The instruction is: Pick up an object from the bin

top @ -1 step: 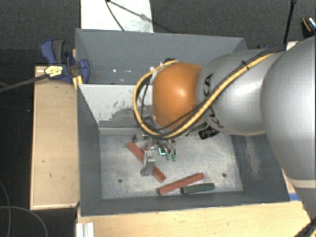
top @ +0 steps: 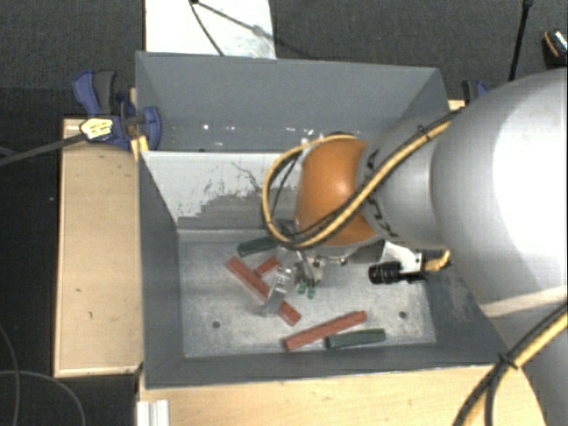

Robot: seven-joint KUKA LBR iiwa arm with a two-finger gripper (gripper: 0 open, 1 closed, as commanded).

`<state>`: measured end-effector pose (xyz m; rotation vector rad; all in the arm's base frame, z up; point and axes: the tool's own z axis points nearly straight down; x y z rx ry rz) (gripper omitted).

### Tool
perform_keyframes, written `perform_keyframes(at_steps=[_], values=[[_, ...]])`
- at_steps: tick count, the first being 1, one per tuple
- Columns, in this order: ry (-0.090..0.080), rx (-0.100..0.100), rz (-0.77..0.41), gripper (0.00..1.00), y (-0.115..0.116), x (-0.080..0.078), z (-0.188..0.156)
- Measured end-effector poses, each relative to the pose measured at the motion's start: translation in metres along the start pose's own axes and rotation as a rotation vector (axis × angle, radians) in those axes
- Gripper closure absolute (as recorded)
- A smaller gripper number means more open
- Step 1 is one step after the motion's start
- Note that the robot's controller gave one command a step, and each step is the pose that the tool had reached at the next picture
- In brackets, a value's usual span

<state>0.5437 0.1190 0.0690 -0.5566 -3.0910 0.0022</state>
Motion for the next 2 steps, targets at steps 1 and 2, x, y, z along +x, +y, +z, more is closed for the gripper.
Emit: perform_keyframes(at_steps=[1,2], values=[[-0.007,-0.005,0.002,1.00,0.002,-0.002,-0.004],[-0.001,-0.003,-0.114,1.00,0.014,-0.041,-0.003]])
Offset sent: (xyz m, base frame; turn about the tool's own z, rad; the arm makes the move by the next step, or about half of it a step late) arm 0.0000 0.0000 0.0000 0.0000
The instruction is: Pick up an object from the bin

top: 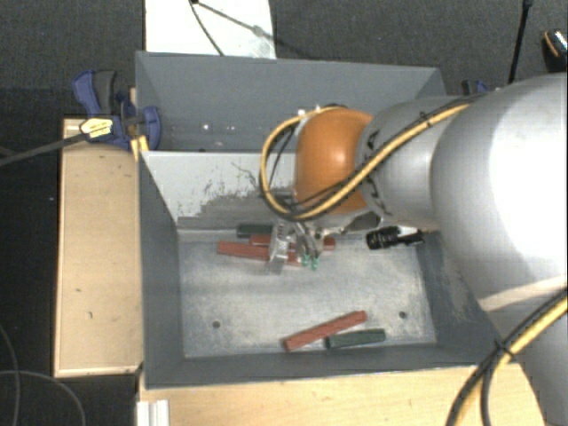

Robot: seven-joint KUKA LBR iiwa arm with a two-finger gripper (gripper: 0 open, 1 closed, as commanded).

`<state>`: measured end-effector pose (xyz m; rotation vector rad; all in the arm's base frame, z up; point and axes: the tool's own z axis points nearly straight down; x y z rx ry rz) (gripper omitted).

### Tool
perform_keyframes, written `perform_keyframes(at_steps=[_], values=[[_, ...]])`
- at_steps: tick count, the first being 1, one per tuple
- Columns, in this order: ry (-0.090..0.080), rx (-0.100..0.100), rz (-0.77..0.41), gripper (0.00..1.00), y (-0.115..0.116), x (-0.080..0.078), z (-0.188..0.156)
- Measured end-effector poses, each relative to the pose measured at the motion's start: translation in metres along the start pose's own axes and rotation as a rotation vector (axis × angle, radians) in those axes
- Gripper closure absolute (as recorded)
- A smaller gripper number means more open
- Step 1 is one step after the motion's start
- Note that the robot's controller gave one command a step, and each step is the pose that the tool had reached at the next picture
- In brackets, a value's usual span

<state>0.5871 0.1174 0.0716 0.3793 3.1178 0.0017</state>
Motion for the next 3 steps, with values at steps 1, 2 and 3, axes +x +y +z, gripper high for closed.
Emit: perform_keyframes(at_steps=[1,2,3], values=[[0.015,0.003,0.000,0.00,0.0004,0.0048,0.0022],[-0.002,-0.002,0.005,1.00,0.0002,0.0001,-0.0005],[0.001,0.000,0.007,0.00,-0.0001,0.0012,0.0008]])
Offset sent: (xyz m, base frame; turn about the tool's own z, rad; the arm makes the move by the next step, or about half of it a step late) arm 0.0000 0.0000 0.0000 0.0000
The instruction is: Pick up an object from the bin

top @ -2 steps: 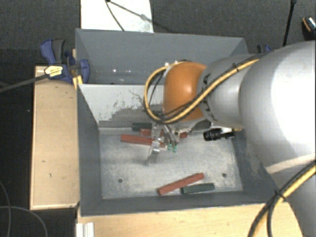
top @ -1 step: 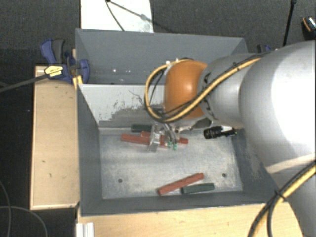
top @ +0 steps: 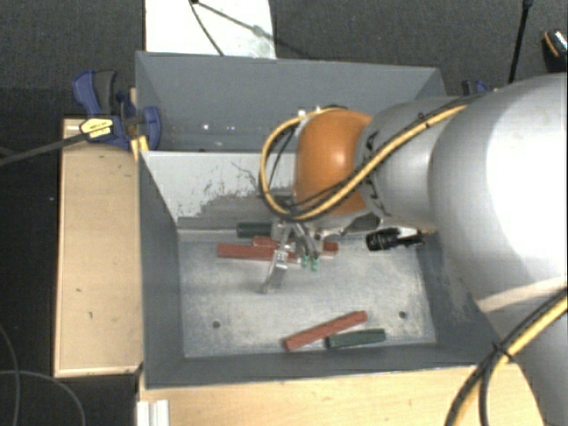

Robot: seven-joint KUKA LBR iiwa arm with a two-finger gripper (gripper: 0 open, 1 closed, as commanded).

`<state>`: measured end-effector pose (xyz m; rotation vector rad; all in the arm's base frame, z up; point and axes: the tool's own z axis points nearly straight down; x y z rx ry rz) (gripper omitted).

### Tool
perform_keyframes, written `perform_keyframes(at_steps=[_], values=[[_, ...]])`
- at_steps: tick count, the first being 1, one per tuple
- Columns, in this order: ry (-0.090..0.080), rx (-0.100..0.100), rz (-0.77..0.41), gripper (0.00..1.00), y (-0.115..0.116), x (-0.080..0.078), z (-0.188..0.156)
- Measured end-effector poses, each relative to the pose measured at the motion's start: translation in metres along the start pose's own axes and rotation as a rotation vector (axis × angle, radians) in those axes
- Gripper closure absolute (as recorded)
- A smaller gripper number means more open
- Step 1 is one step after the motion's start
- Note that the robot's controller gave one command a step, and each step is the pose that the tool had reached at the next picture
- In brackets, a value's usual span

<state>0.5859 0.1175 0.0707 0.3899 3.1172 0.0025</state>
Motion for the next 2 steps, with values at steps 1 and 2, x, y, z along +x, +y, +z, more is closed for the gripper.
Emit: perform_keyframes(at_steps=[1,2], values=[[-0.004,-0.001,0.107,0.00,0.0201,0.0000,-0.0001],[-0.002,0.000,0.107,1.00,0.0199,0.0000,-0.0010]])
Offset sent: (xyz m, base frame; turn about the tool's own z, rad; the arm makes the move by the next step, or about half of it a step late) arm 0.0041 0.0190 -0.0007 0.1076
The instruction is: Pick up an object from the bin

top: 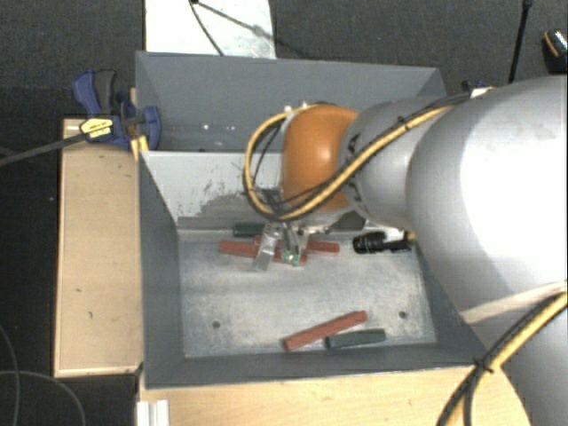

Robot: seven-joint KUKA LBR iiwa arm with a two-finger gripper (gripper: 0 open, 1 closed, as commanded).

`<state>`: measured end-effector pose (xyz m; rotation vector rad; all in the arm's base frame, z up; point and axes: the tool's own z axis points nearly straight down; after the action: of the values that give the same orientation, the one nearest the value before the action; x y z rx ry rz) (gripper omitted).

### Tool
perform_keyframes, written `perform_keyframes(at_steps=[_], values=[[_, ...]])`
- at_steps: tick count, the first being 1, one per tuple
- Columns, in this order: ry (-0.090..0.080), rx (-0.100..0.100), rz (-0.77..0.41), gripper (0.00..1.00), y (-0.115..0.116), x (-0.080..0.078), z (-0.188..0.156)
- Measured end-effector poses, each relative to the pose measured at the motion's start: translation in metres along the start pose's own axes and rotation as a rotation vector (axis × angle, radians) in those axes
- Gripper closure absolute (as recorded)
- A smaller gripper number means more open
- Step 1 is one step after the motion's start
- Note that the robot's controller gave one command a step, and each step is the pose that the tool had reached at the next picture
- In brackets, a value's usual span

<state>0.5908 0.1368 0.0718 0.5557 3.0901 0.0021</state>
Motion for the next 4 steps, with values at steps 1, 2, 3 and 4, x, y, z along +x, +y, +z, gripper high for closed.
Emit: perform_keyframes(at_steps=[1,2,3,4], values=[[-0.002,-0.002,-0.147,1.00,-0.001,-0.003,0.000],[-0.004,-0.001,-0.351,1.00,0.002,-0.003,0.000],[0.000,-0.001,-0.349,0.00,0.002,-0.001,0.001],[0.002,0.003,-0.317,0.00,-0.054,0.002,0.001]])
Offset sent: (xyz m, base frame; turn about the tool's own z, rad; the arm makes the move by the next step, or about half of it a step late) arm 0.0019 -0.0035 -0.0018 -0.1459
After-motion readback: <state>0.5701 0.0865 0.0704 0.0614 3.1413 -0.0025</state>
